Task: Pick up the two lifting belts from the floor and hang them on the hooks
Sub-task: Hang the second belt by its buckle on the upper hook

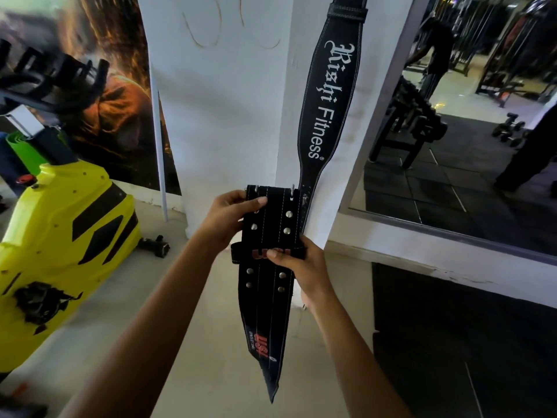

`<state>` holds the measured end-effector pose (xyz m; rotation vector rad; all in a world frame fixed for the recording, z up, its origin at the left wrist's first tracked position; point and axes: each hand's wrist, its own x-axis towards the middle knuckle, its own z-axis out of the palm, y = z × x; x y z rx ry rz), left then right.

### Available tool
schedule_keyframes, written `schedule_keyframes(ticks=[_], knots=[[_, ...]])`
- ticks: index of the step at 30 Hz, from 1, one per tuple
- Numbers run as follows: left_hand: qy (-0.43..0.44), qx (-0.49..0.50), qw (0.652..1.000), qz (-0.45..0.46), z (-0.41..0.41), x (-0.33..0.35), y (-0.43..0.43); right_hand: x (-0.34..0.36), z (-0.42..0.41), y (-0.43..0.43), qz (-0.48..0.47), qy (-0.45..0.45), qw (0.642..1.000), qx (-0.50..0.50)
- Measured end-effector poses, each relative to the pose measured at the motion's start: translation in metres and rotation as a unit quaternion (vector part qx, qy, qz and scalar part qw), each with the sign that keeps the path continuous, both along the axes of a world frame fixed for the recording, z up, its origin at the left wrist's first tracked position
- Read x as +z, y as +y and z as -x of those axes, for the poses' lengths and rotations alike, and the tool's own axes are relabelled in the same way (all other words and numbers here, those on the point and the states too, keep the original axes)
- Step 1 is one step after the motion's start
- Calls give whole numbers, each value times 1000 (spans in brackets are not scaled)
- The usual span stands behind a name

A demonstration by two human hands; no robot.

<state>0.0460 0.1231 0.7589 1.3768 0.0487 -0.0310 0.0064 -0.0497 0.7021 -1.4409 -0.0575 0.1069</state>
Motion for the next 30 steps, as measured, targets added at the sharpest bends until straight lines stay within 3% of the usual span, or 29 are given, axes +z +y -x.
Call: schedule_keyframes(ticks=[7, 13, 16, 20, 23, 30], knots=[[19, -125, 992, 14, 33, -42, -16, 5, 0, -16, -21, -1, 999, -49], [52, -134, 990, -5, 70, -106, -36, 3, -1, -36, -14, -4, 998, -63], [44, -106, 993, -15, 68, -97, -46, -4, 2, -43, -13, -1, 998, -54], [19, -53, 998, 41, 47, -51, -56, -9, 5, -55, 15, 4, 1000, -16], [4, -10, 1000, 14, 34, -21, -68, -6, 2, -60, 37, -12, 999, 29], [33, 92, 993, 73, 30, -18, -129, 27, -14, -72, -89, 38, 994, -48]])
